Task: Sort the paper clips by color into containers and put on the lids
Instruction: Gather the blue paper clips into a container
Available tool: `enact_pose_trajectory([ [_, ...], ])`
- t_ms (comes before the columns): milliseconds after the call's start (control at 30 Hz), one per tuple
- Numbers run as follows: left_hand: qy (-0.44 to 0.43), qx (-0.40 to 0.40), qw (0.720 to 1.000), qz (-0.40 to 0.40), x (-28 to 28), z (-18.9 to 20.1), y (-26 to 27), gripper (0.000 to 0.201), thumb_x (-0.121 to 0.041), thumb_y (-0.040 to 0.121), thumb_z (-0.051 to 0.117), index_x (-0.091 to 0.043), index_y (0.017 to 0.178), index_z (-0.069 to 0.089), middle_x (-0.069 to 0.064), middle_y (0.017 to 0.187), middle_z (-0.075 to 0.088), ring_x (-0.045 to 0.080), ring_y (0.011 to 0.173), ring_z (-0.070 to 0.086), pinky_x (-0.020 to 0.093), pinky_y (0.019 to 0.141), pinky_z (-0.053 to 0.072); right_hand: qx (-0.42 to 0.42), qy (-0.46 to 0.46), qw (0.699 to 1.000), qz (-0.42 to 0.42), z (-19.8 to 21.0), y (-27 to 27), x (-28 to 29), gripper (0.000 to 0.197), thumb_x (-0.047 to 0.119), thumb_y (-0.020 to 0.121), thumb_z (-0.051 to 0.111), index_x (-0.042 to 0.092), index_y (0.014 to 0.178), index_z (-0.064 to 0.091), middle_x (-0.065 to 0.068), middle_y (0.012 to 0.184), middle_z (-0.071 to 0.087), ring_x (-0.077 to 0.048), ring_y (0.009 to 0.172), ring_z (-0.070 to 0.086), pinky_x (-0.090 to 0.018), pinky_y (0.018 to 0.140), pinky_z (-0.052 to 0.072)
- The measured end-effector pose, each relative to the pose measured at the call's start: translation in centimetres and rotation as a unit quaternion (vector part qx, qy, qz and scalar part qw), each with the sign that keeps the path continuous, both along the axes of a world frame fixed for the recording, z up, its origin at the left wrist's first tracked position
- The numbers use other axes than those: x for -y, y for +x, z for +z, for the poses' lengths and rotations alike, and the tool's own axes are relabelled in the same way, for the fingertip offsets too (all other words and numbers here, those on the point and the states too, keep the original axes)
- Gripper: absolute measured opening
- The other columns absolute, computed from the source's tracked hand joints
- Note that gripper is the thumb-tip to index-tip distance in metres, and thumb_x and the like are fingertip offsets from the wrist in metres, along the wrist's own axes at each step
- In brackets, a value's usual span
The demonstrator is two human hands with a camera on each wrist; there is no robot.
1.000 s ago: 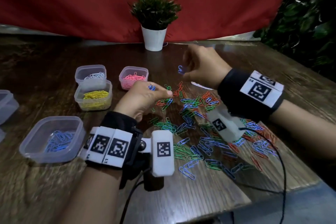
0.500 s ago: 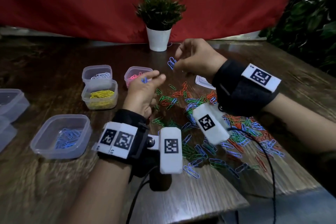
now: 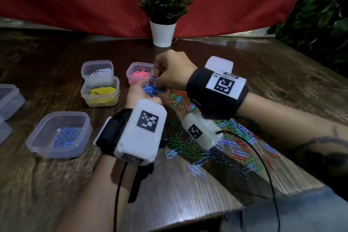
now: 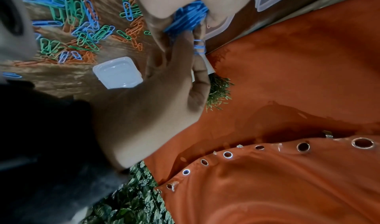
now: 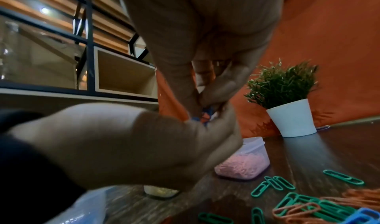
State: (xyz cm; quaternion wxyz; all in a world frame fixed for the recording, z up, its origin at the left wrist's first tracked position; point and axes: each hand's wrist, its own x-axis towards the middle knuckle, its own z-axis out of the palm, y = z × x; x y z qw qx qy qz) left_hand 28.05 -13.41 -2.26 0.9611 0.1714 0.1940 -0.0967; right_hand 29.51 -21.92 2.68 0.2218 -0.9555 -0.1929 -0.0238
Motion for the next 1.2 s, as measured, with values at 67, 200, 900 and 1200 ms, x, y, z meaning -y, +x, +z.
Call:
enact_pose_trajectory([
  [67,0.014,0.007,1.000,0.011,0.2,-0.1,0.0,0.029,-0.014,0.099,0.032,-0.003,0.078,0.047,0.015,0.076,0.055,0.024,0.068,0.053,0.035,0.050,0.049,0.029,-0.028,0.999,0.025,0.0,-0.2,0.1,0.006,0.016,0.077,0.066,0.020,0.074,0.063,-0.001,0.079,0.057,-0.018,0.079,0.056,-0.022,0.064,0.036],
  [200,-0.025,0.010,0.999,0.029,0.2,0.1,0.1,0.027,-0.013,0.099,0.034,0.000,0.081,0.050,0.016,0.065,0.058,0.023,0.064,0.053,0.027,0.029,0.045,0.014,0.026,0.997,0.068,0.2,-0.2,1.9,0.023,0.025,0.086,0.063,0.012,0.104,0.071,0.003,0.075,0.059,0.006,0.063,0.053,-0.009,0.052,0.034],
  [900,-0.064,0.040,0.997,-0.036,-2.5,1.0,-0.6,0.021,-0.004,0.068,0.045,-0.004,0.047,0.041,0.002,0.039,0.032,0.014,0.026,0.032,0.017,0.025,0.015,-0.142,-0.219,0.965,0.001,-4.4,-1.7,8.4,0.022,0.027,0.070,0.079,0.014,0.079,0.064,-0.004,0.076,0.057,-0.020,0.074,0.053,-0.022,0.059,0.038],
  [1200,-0.072,0.040,0.996,-0.027,-2.6,1.2,-0.7,0.024,-0.004,0.069,0.045,-0.003,0.045,0.043,0.002,0.039,0.032,0.014,0.026,0.031,0.018,0.024,0.015,-0.124,-0.173,0.976,0.038,-4.8,-2.2,9.1,0.020,0.018,0.076,0.074,0.011,0.094,0.071,0.001,0.081,0.059,-0.012,0.079,0.052,-0.019,0.069,0.036],
])
